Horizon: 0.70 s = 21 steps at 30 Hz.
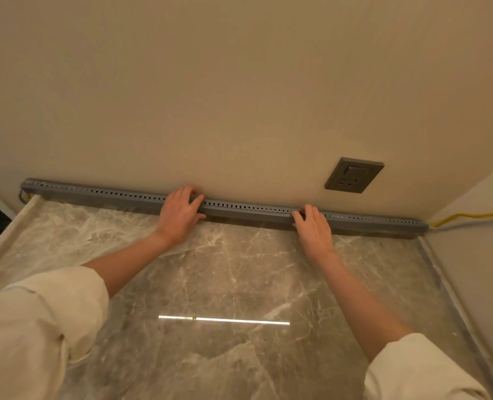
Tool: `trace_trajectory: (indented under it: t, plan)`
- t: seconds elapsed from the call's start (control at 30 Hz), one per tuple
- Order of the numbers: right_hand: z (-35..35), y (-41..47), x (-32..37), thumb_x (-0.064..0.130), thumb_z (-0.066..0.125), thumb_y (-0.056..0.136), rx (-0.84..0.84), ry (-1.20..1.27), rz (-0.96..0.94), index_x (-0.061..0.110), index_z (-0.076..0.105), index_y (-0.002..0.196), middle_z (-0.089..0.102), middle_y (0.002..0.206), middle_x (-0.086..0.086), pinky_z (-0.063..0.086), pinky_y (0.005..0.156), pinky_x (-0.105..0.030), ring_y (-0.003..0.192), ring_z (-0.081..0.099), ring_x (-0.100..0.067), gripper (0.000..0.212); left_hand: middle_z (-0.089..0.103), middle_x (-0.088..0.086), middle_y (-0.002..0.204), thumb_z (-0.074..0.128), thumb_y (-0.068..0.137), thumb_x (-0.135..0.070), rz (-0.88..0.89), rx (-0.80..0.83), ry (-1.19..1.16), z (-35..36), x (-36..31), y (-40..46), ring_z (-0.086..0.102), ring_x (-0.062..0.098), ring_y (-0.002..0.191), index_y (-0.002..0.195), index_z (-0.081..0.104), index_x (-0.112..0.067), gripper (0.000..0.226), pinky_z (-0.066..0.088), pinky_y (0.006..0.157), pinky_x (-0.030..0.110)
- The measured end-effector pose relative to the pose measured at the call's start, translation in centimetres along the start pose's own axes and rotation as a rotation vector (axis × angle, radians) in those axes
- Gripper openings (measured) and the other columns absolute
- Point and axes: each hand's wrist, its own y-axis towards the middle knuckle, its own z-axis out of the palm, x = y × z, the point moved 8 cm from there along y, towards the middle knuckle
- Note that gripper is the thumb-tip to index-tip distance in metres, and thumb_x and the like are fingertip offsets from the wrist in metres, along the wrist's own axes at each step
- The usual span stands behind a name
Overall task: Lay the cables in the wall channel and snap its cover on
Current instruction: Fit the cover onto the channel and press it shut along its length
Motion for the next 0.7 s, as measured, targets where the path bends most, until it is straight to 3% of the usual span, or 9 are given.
trace_trajectory:
  t: [0.2,0.4,0.53,0.7]
  plan:
    - [0.9,-1.5,-0.1,0.002,0.07,0.079,-0.035,-0.002,-0.027,0.008,0.05,0.123,0.055,0.108,-0.012,0.047,0.078,-0.032,0.095,0.053,-0.025,0.048,0.057,0.019,0.107,0.069,0.082,-0.03,0.024,0.015,-0.016,1.1,-2.5,0.1,0.053,0.035,0.097,0.116,0.058,-0.003,0.045,0.044,0.086,0.044]
    - [0.7,-2.6,-0.6,0.02,0.066,0.086,-0.148,0.065,-0.056,0.003,0.056,0.111,0.059,0.104,-0.015,0.05,0.075,-0.037,0.093,0.057,-0.029,0.032,0.055,0.016,0.119,0.061,0.087,-0.032,0.083,0.082,-0.056,2.5,-5.8,0.7,0.049,0.033,0.109,0.127,0.05,-0.007,0.049,0.038,0.094,0.042]
    - [0.7,-4.2,-4.1,0.027,0.072,0.08,-0.181,0.084,0.085,0.0,0.058,0.104,0.059,0.1,-0.018,0.05,0.072,-0.038,0.089,0.057,-0.031,0.039,0.055,0.015,0.119,0.061,0.087,-0.03,0.144,0.12,-0.074,3.5,-9.4,1.9,0.049,0.032,0.109,0.128,0.048,-0.007,0.049,0.038,0.093,0.04]
    - [1.8,-7.6,-13.0,0.027,0.062,0.088,-0.245,0.222,0.433,0.0,0.052,0.109,0.054,0.105,-0.02,0.046,0.077,-0.037,0.091,0.052,-0.029,0.035,0.057,0.014,0.115,0.065,0.083,-0.022,0.18,0.144,-0.088,4.7,-14.1,3.2,0.05,0.032,0.107,0.124,0.049,-0.008,0.047,0.039,0.091,0.041]
